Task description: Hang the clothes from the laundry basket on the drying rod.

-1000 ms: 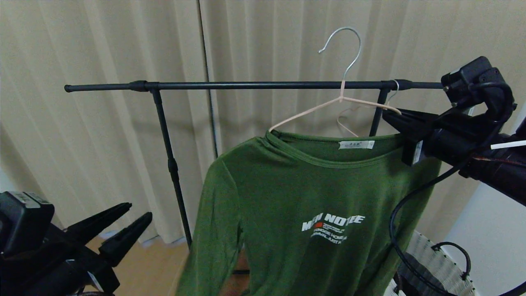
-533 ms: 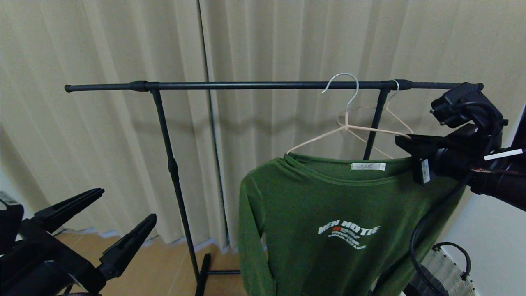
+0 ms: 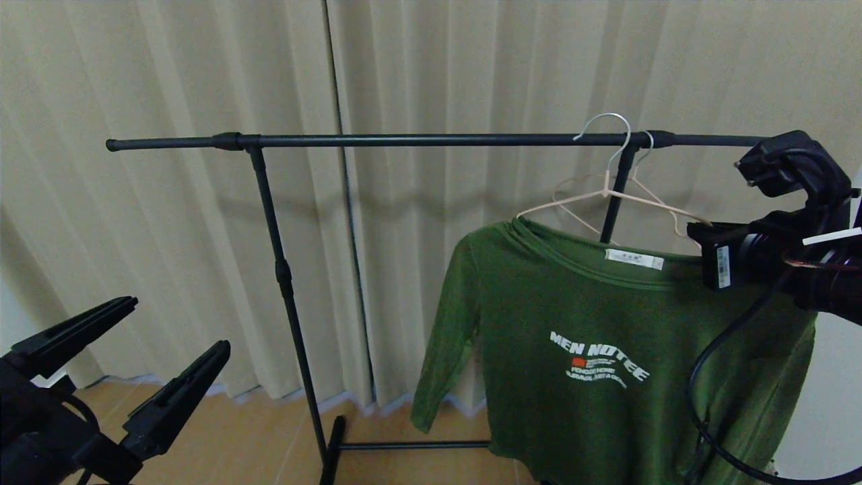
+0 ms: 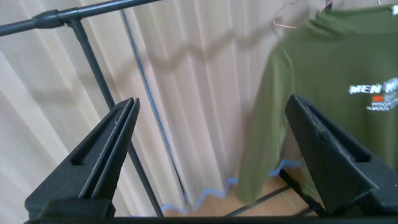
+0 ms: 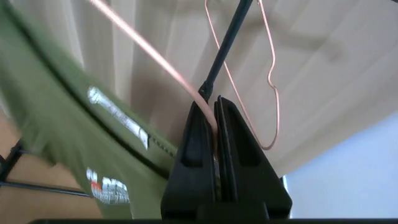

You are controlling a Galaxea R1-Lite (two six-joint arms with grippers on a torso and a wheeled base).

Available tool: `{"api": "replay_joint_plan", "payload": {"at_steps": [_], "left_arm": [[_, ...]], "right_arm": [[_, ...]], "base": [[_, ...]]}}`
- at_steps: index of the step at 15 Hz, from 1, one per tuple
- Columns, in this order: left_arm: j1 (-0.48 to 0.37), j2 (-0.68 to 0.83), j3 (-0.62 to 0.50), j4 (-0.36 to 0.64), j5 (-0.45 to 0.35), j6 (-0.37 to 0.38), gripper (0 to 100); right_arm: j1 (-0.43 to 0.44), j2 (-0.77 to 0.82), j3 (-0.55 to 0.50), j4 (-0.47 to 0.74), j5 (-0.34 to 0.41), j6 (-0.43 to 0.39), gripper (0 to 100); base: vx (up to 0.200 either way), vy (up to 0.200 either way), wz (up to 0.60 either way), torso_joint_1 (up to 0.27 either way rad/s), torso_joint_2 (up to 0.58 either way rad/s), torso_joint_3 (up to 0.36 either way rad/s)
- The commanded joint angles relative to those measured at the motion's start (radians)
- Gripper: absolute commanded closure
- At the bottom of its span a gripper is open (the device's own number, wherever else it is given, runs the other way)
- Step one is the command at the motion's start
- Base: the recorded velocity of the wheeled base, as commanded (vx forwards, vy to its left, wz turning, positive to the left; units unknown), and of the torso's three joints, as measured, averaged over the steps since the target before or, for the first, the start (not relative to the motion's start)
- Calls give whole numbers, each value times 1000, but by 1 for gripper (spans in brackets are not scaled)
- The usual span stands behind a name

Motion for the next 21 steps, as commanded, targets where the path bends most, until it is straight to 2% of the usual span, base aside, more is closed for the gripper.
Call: {"api": "replay_joint_plan", "payload": {"at_steps": [1,15,18,21], "left_arm": [[2,0,-1,0,1,-1,0],[22,0,13,2,1,-1,0],[22,0,16,2,0,1,0],[22,1,15,2,0,-1,0]], "right_arm": [[3,10,-5,0,0,5,100],[50,45,-23,-12,0,6,100],[47,65,-56,-11,-9,8,100],[47,119,-109,-12,-60,8,100]], "base": [[0,0,0,0,0,0],[200,0,0,2,1,2],[0,0,0,0,0,0],[0,0,0,0,0,0]]}}
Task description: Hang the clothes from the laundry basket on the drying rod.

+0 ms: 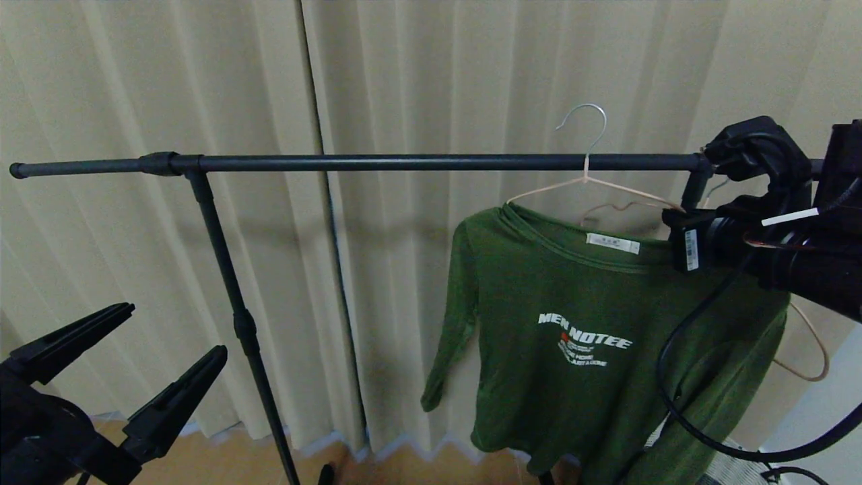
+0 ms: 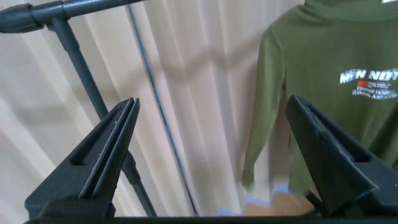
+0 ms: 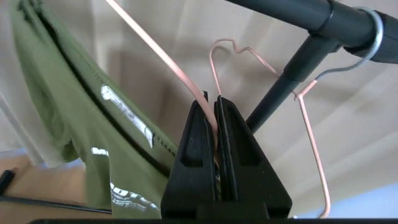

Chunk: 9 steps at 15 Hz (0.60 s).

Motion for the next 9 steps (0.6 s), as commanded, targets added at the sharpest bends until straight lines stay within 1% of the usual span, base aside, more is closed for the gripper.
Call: {"api": "replay_joint_plan", "payload": {"at_steps": [1,2,5,7,9], "left_arm": [[0,3,-1,0,0,0,0],[0,3,-1,0,0,1,0],[0,3,-1,0,0,1,0],[0,3,-1,0,0,1,0],[0,3,-3,0,0,1,0]], "right_arm": [[0,53,-39,0,-20,-1,100],[0,101,-79,0,-48,-1,100],[3,173,-125,0,-106,-1,100],[6,188,-124,0,-112,-1,100],[27,191,-116,0,-114,-1,100]], "base": [[0,0,0,0,0,0],[0,0,0,0,0,0],[0,0,0,0,0,0],[0,0,0,0,0,0],[0,0,0,0,0,0]]}}
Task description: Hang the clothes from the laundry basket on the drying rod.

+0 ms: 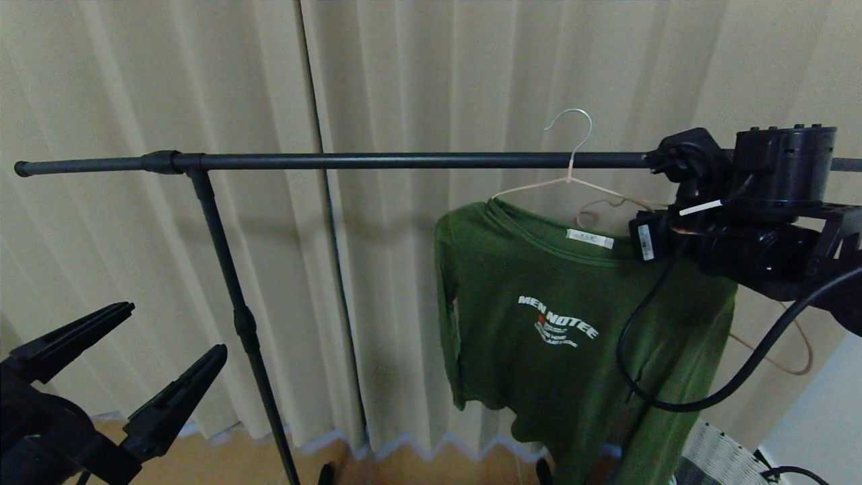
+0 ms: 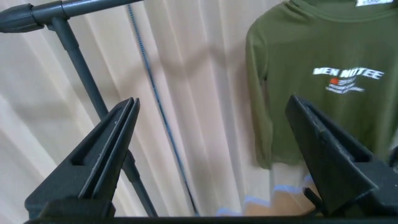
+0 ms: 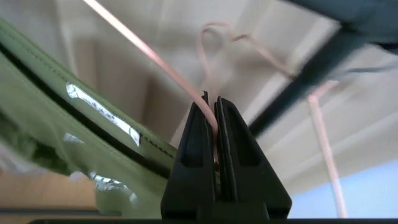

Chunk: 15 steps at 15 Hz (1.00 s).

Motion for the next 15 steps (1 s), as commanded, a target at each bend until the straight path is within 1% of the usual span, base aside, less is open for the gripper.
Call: {"api": "replay_joint_plan", "payload": {"at_steps": [1,7,9,12,13,15], "left_arm": [[0,2,-2,0,0,0,0],[0,2,-1,0,0,0,0],[0,2,-1,0,0,0,0],[0,4,1,0,0,0,0],[0,4,1,0,0,0,0],[0,4,1,0,0,0,0]], "right_arm": [[19,16,10,0,0,0,100],[110,7,60,0,-3,1,100],[111,4,65,-2,-2,1,100],[145,-3,66,-13,1,1,100],[148,-5,66,-13,3,1,0],[162,-17,74,-16,3,3,0]], "base": [[0,0,0,0,0,0],[0,0,0,0,0,0],[0,0,0,0,0,0],[0,0,0,0,0,0],[0,0,0,0,0,0],[0,0,0,0,0,0]]}}
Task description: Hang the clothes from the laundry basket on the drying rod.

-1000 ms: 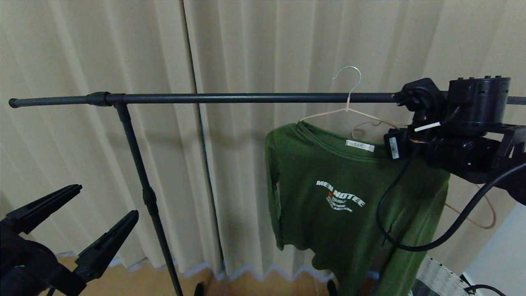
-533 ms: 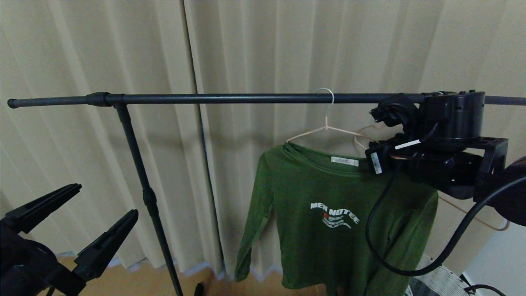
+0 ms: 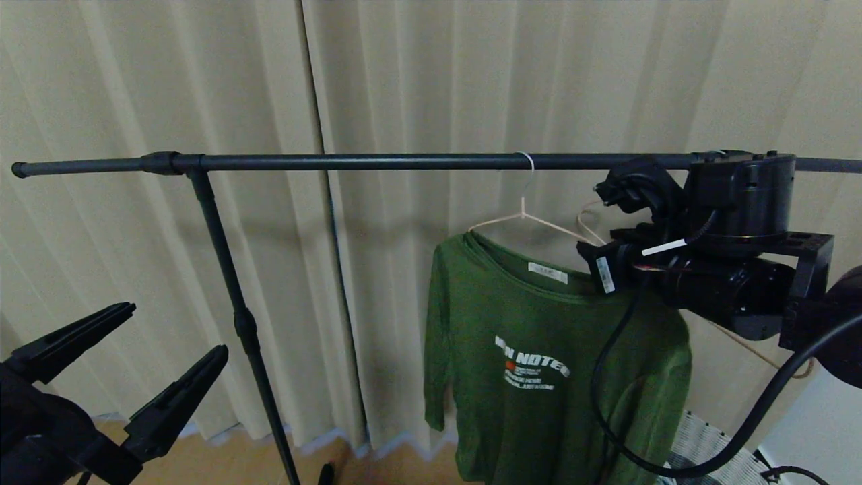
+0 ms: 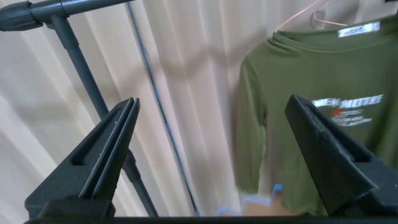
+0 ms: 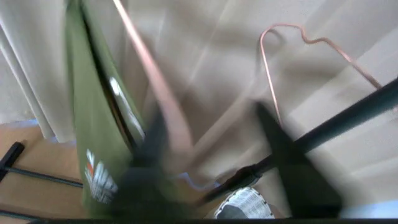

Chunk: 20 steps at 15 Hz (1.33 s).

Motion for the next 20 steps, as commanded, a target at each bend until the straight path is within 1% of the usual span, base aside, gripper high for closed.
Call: {"api": "replay_joint_plan", "payload": {"at_steps": [1,2,3,4,6,7,8,10,13,14,15,18,19,20], "left_arm": [[0,2,-2,0,0,0,0],[2,2,-3,0,0,0,0],[2,2,-5,0,0,2,0],[2,3,-6,0,2,2,0],[3,8,-10,0,2,3,0],[15,6,-10,0,3,3,0],[43,6,-10,0,3,9,0],[92,8,-5,0,0,16,0],[98,8,1,0,0,12,0],[100,6,9,0,0,12,0],[100,3,30,0,0,12,0],[127,8,46,0,2,9,0],[164,9,40,0,0,6,0],[238,11,44,0,-1,6,0]], "right_arm": [[7,-24,18,0,1,1,0],[8,-37,31,0,4,1,0],[25,-86,75,0,9,3,0],[45,-115,97,0,25,3,0],[60,-159,130,-2,108,12,0],[60,-182,152,-14,162,24,0],[60,-205,175,-40,187,33,0],[51,-273,236,-85,190,35,0],[-9,-353,345,-85,187,35,0],[-44,-386,390,-86,190,36,0],[-68,-409,410,-86,191,38,0],[-78,-469,476,-83,185,63,0],[-79,-494,512,-82,180,61,0],[-79,-535,566,-82,179,59,0]], "base": [[0,0,0,0,0,0],[0,0,0,0,0,0],[0,0,0,0,0,0],[0,0,0,0,0,0],[0,0,0,0,0,0],[0,0,0,0,0,0],[0,0,0,0,0,0],[0,0,0,0,0,0],[0,0,0,0,0,0],[0,0,0,0,0,0],[0,0,0,0,0,0],[0,0,0,0,0,0],[0,0,0,0,0,0],[0,0,0,0,0,0]]}}
